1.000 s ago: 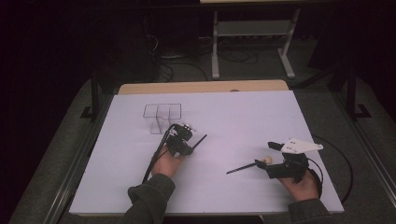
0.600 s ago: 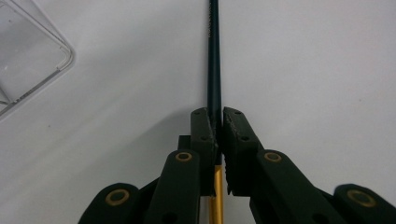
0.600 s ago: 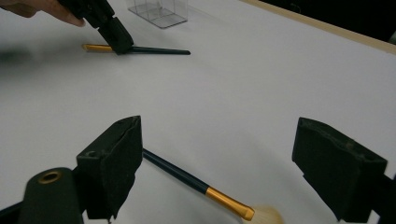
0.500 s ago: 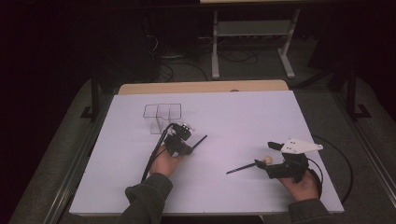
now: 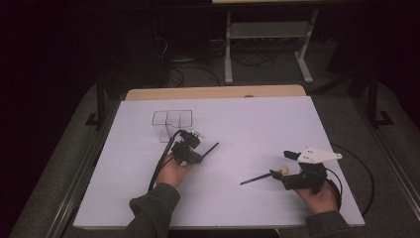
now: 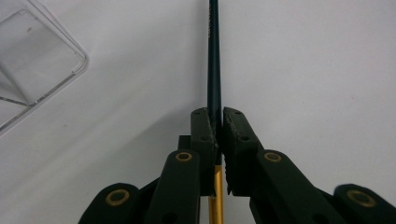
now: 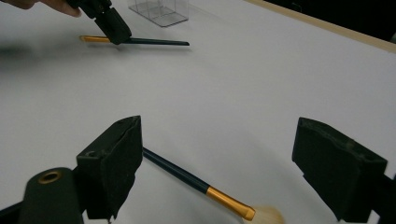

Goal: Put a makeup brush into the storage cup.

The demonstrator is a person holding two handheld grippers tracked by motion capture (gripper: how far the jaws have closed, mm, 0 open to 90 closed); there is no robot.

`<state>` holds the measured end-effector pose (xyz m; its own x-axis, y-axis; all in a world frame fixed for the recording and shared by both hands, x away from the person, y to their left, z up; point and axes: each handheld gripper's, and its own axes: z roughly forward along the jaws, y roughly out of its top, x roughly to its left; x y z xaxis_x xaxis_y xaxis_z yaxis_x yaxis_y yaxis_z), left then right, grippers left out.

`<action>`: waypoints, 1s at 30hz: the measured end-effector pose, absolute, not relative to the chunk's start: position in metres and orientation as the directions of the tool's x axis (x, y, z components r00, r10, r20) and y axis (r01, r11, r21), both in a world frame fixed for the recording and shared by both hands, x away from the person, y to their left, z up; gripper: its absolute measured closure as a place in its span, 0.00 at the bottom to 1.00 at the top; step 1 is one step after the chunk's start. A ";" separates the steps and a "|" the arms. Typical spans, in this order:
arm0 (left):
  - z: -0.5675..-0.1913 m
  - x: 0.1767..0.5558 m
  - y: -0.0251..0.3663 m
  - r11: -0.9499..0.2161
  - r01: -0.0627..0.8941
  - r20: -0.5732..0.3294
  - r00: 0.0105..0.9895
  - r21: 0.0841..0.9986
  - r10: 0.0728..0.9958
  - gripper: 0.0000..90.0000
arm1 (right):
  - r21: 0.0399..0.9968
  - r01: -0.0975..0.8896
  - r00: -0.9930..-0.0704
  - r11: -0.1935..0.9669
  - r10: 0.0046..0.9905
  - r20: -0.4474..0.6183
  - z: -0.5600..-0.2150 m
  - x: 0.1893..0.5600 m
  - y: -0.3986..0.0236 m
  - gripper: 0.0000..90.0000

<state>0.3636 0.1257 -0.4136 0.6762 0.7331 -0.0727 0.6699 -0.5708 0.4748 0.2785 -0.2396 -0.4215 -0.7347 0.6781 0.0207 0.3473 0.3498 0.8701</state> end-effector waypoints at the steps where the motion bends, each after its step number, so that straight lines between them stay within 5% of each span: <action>1: -0.413 0.363 0.126 -0.566 0.672 -0.076 0.673 0.477 0.736 0.93 | 0.870 0.348 -0.734 0.350 0.679 0.021 -0.422 0.278 -0.239 0.17; 30: -0.397 0.353 0.155 -0.611 0.626 -0.087 0.729 0.485 0.679 0.93 | 0.859 0.358 -0.740 0.367 0.672 0.021 -0.423 0.278 -0.235 0.17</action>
<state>0.3532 0.1548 -0.3966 0.7293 0.6787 -0.0866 0.6258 -0.6106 0.4852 0.2779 -0.2348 -0.4234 -0.7398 0.6725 0.0215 0.3582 0.3667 0.8586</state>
